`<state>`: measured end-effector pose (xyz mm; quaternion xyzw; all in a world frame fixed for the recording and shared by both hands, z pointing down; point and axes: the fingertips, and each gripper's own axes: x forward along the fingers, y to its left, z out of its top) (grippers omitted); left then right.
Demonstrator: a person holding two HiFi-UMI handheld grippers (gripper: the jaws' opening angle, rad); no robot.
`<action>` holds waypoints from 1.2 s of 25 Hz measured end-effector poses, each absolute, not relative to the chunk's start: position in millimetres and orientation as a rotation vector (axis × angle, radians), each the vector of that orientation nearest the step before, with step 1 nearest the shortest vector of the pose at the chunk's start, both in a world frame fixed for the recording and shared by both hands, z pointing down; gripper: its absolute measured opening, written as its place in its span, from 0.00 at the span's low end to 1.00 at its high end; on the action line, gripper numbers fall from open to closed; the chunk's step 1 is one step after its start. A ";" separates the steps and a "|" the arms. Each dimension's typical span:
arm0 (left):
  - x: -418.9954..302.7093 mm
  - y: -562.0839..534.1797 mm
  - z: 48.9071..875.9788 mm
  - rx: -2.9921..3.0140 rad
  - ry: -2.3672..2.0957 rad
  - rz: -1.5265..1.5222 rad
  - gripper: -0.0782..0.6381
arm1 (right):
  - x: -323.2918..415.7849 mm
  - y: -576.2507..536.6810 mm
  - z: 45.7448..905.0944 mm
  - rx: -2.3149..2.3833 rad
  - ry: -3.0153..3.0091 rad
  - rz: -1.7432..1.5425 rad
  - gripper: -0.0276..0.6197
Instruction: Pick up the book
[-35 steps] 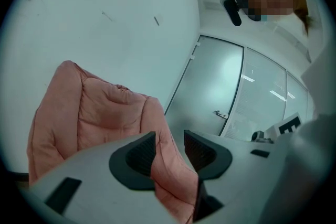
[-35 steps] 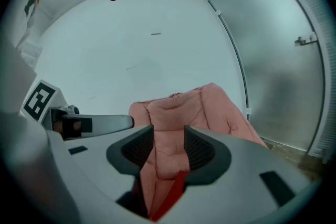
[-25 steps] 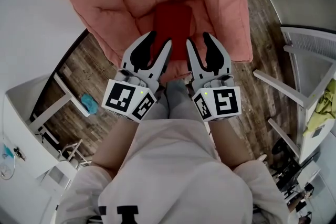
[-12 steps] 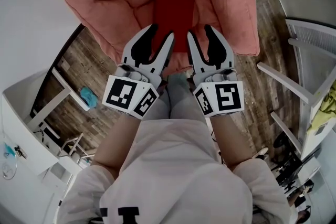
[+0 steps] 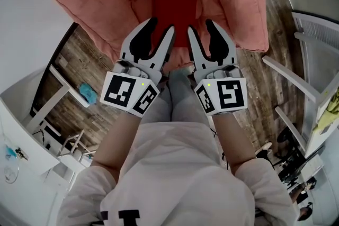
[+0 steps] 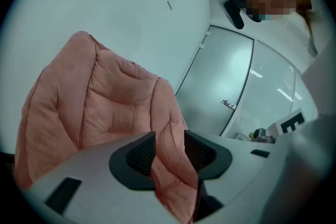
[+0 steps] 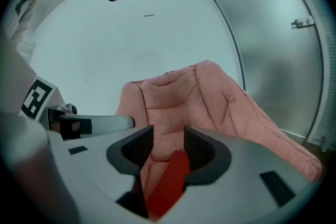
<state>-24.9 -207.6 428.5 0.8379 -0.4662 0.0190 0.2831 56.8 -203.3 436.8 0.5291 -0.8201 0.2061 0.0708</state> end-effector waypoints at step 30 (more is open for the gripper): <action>-31.2 -217.8 520.1 2.159 -1.243 0.156 0.34 | 61.6 -213.2 523.7 1.598 -2.388 0.716 0.32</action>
